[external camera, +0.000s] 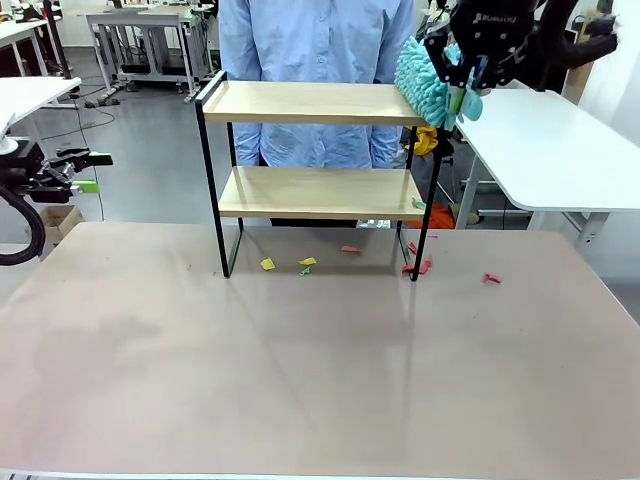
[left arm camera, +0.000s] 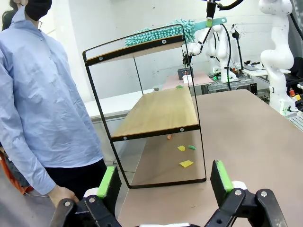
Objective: Clean the shelf.
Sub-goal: Clean the specific section of the Shelf indicated by the human with the Duster.
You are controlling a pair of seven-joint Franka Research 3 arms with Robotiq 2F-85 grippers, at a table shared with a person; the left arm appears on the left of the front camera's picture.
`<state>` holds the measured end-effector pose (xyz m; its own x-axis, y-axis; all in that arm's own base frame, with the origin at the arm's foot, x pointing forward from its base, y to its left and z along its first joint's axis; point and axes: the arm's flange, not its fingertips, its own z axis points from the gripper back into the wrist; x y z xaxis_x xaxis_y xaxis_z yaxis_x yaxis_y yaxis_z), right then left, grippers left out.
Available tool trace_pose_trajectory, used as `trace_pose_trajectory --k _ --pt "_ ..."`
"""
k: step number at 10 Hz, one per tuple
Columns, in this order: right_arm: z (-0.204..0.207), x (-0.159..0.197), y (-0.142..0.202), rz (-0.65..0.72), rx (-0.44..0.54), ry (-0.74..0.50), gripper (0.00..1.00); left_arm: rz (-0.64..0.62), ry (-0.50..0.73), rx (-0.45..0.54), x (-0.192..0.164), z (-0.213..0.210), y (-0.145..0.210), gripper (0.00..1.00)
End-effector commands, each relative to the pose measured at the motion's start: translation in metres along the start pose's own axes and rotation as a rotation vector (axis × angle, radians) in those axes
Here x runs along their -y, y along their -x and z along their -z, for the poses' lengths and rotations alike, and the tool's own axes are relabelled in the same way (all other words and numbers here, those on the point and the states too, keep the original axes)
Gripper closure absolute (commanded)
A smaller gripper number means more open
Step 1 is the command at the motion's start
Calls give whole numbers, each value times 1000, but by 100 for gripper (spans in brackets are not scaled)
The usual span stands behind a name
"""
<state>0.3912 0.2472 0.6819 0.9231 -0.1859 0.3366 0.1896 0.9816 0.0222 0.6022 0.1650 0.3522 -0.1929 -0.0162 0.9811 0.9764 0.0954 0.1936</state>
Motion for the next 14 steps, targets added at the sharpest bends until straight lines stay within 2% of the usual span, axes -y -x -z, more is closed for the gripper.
trace_pose_trajectory --k 1,2,4,5,7,8,10,12,14 --pt "-4 2 1 0 8 -8 87 13 6 -3 2 1 -2 0" --pt "-18 -2 -3 -157 20 -183 87 13 6 -3 2 1 -2 0" --pt "-38 0 6 -388 24 -397 87 13 6 -3 2 1 -2 0" --pt "-40 1 11 -505 -22 -478 87 13 6 -3 2 1 -2 0" --pt "-27 -1 27 -776 -221 -585 87 13 6 -3 2 1 -2 0" --pt "-19 1 40 -917 -328 -563 87 13 6 -3 2 1 -2 0" --pt "-3 17 69 -1133 -458 -417 87 13 6 -3 2 1 -2 0" --pt "22 53 103 -1187 -528 -349 87 13 6 -3 2 1 -2 0" --pt "55 107 142 -1198 -571 -275 87 13 6 -3 2 1 -2 0"
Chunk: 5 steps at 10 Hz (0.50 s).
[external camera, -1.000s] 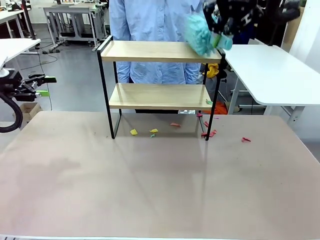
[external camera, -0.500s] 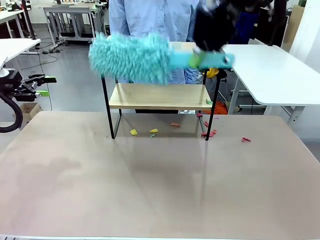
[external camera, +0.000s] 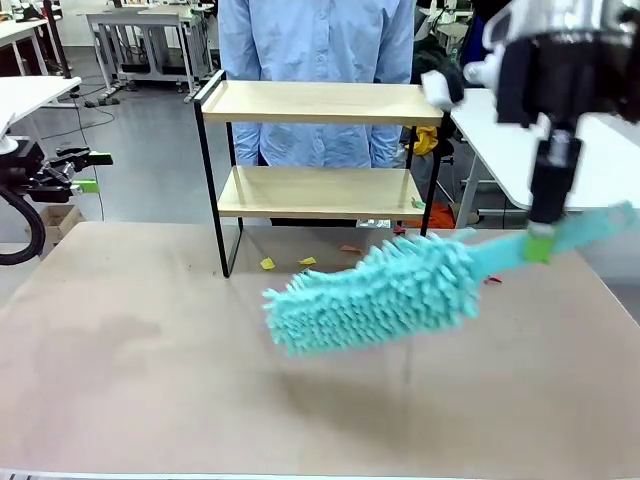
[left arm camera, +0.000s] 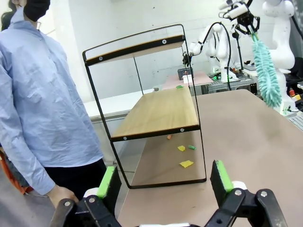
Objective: Clean the shelf.
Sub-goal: Clean the specific section of the Shelf indicated by the human with the Duster.
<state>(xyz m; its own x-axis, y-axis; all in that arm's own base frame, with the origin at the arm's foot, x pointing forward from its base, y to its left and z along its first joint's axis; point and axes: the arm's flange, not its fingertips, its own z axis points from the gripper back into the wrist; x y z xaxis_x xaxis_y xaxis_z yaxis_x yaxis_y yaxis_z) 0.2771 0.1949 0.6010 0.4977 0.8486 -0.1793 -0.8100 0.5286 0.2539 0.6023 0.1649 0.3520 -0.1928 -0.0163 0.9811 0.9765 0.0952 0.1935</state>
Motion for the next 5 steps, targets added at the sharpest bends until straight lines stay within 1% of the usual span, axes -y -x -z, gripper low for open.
trace_pose_trajectory --k 1,3,4,5 --pt "50 14 56 8 50 28 87 13 6 -3 2 1 -2 0" --pt "77 34 100 68 124 -36 87 13 6 -3 2 1 -2 0" --pt "83 41 111 63 133 -39 87 13 6 -3 2 1 -2 0" --pt "80 49 105 71 154 -54 87 13 6 -3 2 1 -2 0"
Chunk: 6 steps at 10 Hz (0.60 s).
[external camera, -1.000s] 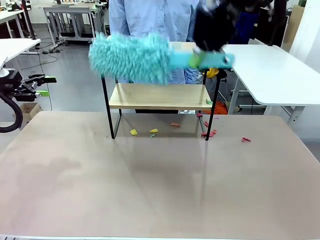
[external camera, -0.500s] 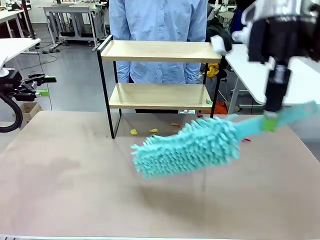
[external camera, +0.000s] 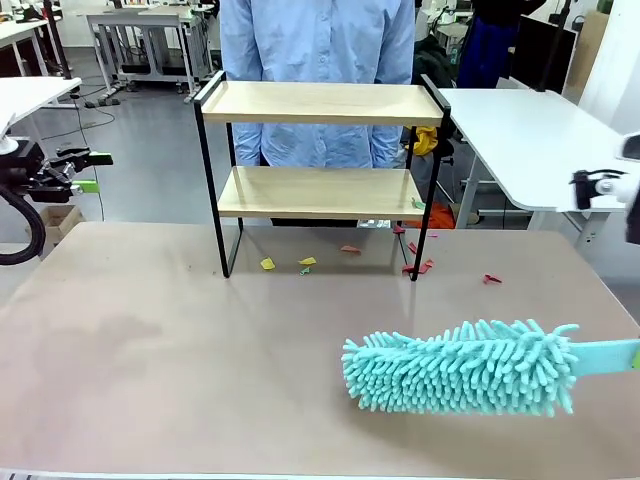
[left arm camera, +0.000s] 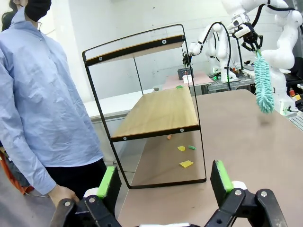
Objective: Clean the shelf.
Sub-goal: Clean the specific section of the Shelf indicated by the human with the Duster.
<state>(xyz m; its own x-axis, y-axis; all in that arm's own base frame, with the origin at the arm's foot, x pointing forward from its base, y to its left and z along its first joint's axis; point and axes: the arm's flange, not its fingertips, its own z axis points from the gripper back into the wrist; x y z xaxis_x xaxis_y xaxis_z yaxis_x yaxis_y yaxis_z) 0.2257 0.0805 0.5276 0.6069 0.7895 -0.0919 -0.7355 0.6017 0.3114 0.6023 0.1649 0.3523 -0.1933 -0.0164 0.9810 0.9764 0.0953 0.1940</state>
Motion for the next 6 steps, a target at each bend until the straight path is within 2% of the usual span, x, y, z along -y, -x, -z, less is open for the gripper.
trace_pose_trajectory --k 1,6 --pt "-2 -8 -10 -12 -34 15 87 13 6 -3 2 1 -2 0" --pt "-2 -8 -10 -12 -34 15 87 13 6 -3 2 1 -2 0"
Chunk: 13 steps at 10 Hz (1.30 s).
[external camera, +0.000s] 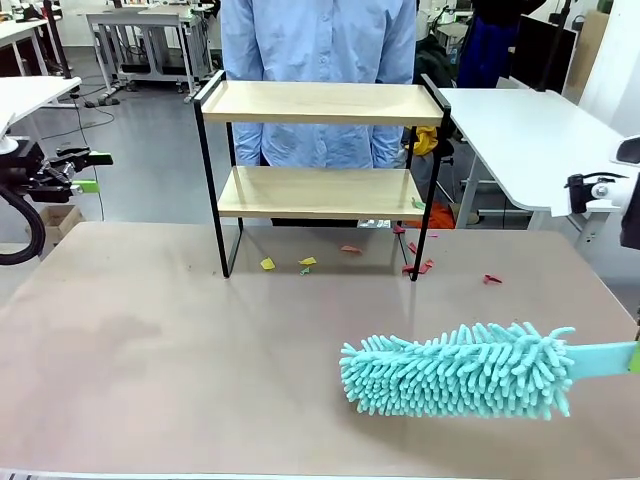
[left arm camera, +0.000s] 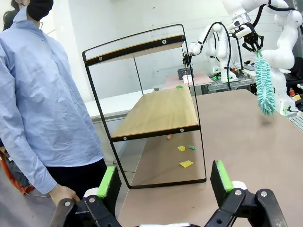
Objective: Clean the shelf.
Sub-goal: Clean the specific section of the Shelf indicated by the human with the Duster.
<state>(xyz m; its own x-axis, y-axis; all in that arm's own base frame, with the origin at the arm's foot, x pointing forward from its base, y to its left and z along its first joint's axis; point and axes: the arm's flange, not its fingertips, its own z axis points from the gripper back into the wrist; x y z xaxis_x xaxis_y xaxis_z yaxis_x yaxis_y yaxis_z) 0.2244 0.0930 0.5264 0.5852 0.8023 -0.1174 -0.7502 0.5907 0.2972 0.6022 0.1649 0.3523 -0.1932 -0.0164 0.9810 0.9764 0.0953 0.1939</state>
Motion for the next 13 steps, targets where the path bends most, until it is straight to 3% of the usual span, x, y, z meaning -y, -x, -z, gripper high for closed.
trace_pose_trajectory --k 1,13 --pt "-5 0 -1 4 -2 -1 87 13 6 -3 2 1 -2 0" --pt "-5 0 -1 4 -2 -1 87 13 6 -3 2 1 -2 0"
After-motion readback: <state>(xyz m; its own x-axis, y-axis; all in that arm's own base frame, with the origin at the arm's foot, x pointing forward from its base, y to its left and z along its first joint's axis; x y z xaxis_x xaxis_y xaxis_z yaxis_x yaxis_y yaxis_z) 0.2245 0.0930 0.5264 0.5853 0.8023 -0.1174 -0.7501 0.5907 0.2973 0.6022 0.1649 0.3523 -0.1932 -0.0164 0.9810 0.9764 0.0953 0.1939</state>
